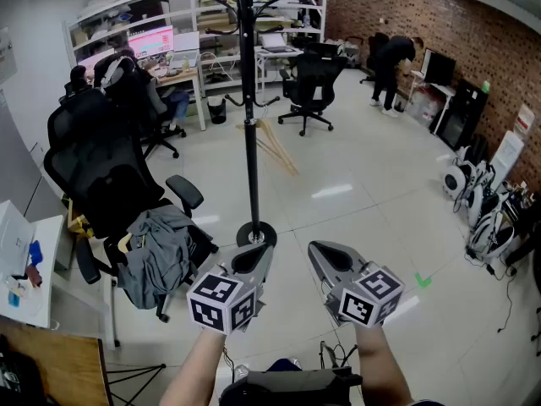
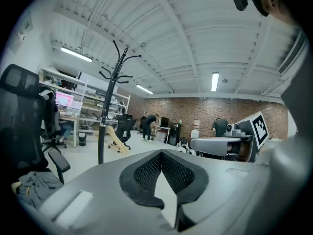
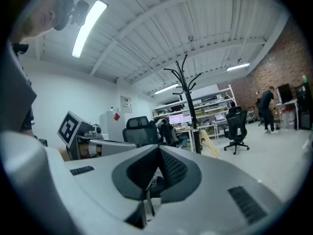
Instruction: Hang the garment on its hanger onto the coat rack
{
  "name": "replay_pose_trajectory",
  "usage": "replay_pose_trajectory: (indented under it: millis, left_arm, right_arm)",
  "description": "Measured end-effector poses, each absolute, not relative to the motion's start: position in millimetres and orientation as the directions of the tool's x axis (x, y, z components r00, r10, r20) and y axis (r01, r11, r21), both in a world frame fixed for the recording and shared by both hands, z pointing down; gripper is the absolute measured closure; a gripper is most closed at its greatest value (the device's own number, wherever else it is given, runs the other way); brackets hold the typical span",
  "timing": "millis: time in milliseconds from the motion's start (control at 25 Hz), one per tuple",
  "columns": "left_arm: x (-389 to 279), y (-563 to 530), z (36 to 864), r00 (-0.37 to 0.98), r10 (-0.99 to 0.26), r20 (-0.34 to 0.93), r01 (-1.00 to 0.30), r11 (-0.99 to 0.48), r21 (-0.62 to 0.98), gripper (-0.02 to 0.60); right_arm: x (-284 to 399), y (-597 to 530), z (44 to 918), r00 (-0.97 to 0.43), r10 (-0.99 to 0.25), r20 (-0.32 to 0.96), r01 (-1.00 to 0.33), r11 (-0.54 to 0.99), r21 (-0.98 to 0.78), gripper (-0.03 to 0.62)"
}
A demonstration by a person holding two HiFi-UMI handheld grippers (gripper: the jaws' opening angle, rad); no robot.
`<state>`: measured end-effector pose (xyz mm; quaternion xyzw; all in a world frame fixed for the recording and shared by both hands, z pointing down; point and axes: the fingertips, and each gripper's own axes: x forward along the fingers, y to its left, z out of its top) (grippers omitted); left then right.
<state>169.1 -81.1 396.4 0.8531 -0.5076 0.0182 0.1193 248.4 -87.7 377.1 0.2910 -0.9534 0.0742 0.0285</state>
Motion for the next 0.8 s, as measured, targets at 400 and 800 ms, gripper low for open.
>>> replay_pose_trajectory:
  millis: [400,800]
  left_arm:
    - [88.5,-56.3,410.8,0.244,-0.952,0.187,-0.961,-0.211,0.178,0.58]
    - [-38.2,0.4,432.9,-0.088,-0.968,0.234,-0.969,0.137,0.203,0.58]
  right_arm:
    - [168.8,-84.6,388.8,-0.941,-0.325,0.092,-0.335,0.934,-0.125,0.592]
    - [40.9,-48.9,410.0,-0.994,0.005,0.109,-0.01,0.99,-0.144,0.592]
